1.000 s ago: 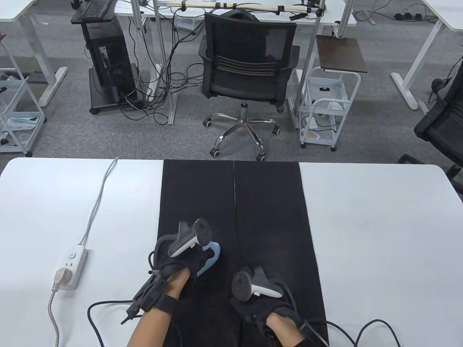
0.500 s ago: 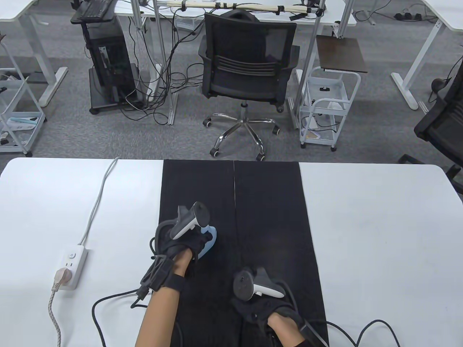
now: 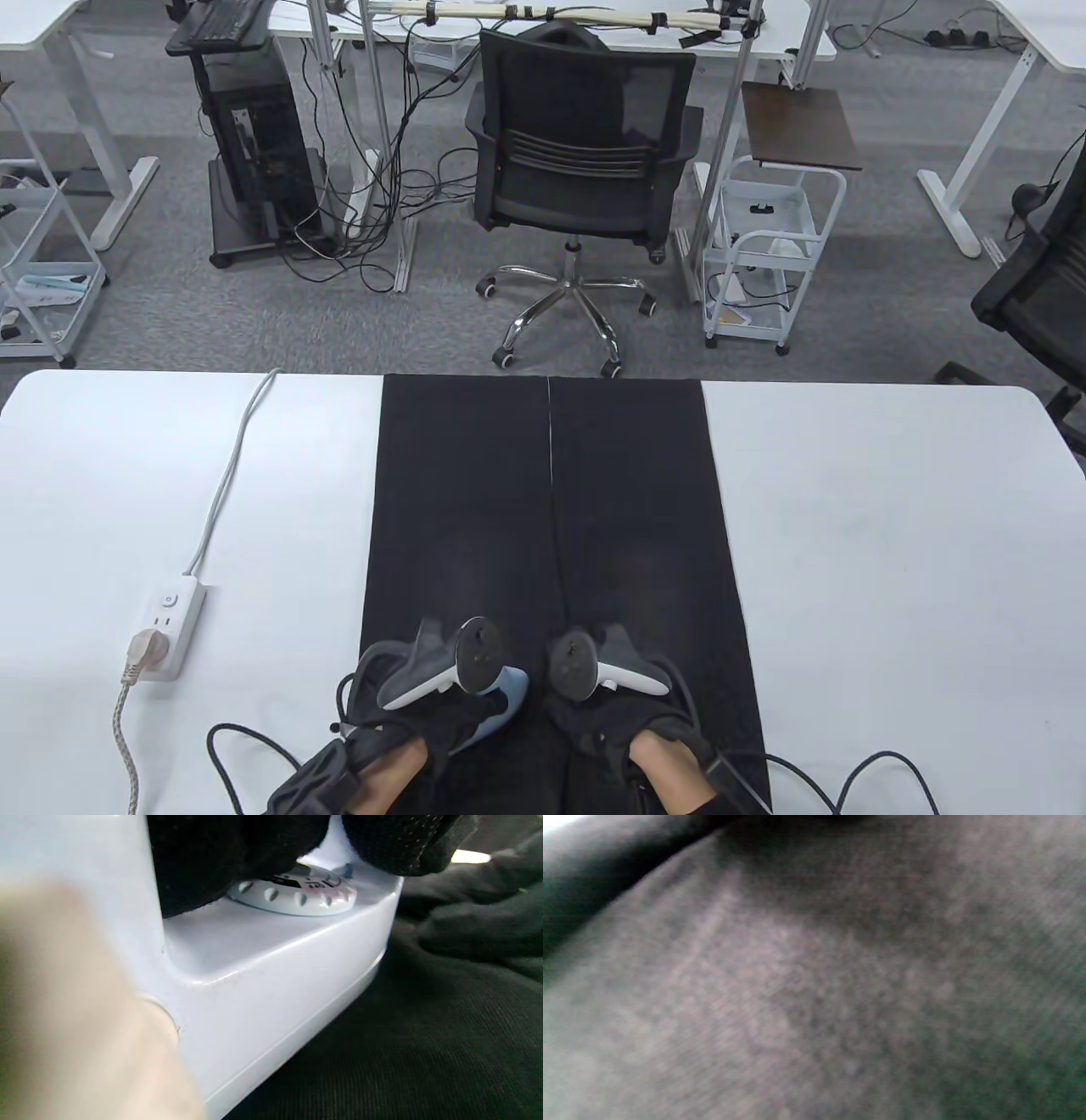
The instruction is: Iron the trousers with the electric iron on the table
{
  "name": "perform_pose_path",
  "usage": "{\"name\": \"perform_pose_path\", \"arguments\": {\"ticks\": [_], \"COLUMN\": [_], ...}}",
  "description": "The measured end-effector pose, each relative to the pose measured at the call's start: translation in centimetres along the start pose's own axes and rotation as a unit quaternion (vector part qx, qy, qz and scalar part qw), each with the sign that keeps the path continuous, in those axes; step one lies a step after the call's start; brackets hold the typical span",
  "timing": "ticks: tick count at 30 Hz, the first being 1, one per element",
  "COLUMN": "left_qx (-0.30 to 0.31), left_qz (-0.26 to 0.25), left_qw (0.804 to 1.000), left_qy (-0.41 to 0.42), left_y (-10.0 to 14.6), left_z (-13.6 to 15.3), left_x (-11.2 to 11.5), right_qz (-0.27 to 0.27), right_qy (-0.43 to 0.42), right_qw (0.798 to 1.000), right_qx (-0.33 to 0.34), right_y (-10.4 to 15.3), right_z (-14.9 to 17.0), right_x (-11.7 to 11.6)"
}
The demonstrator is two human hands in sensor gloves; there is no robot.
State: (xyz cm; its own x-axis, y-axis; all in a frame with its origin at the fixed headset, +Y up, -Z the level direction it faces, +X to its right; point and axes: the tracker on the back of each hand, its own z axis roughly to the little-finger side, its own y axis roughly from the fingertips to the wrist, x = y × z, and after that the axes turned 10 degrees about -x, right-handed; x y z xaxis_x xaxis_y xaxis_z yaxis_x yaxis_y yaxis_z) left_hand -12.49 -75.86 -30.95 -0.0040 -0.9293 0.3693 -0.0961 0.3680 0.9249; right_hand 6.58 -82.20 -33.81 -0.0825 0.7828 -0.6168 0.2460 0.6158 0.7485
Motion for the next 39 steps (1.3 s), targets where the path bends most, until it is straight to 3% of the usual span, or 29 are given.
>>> {"name": "perform_pose_path", "arguments": {"ticks": [6,19,24,31,39], "left_qx": [0.015,-0.143,-0.179,-0.158,-0.062], "left_qz": [-0.015,-0.011,-0.009,-0.005,0.002], "left_qw": [1.000,0.988,0.981,0.986,0.998], "left_qy": [-0.004,0.055,0.069,0.058,0.024], "left_y": [-0.9,-15.2,-17.6,-16.0,-8.5], "left_z": [0.5,3.7,4.7,4.0,2.1], "left_x": [-0.4,-6.3,-7.3,-6.6,-3.4], "right_qz": [-0.001,0.003,0.003,0.003,0.011], "right_qy": [0.013,0.007,0.005,0.005,0.005], "right_qw": [1.000,1.000,1.000,1.000,1.000], "right_qx": [-0.008,-0.008,-0.006,-0.002,0.002], "right_y": [-0.1,-0.1,-0.1,0.0,0.0], "right_z": [-0.4,-0.4,-0.4,-0.2,-0.1], "right_x": [0.1,0.0,0.0,0.0,-0.1]}}
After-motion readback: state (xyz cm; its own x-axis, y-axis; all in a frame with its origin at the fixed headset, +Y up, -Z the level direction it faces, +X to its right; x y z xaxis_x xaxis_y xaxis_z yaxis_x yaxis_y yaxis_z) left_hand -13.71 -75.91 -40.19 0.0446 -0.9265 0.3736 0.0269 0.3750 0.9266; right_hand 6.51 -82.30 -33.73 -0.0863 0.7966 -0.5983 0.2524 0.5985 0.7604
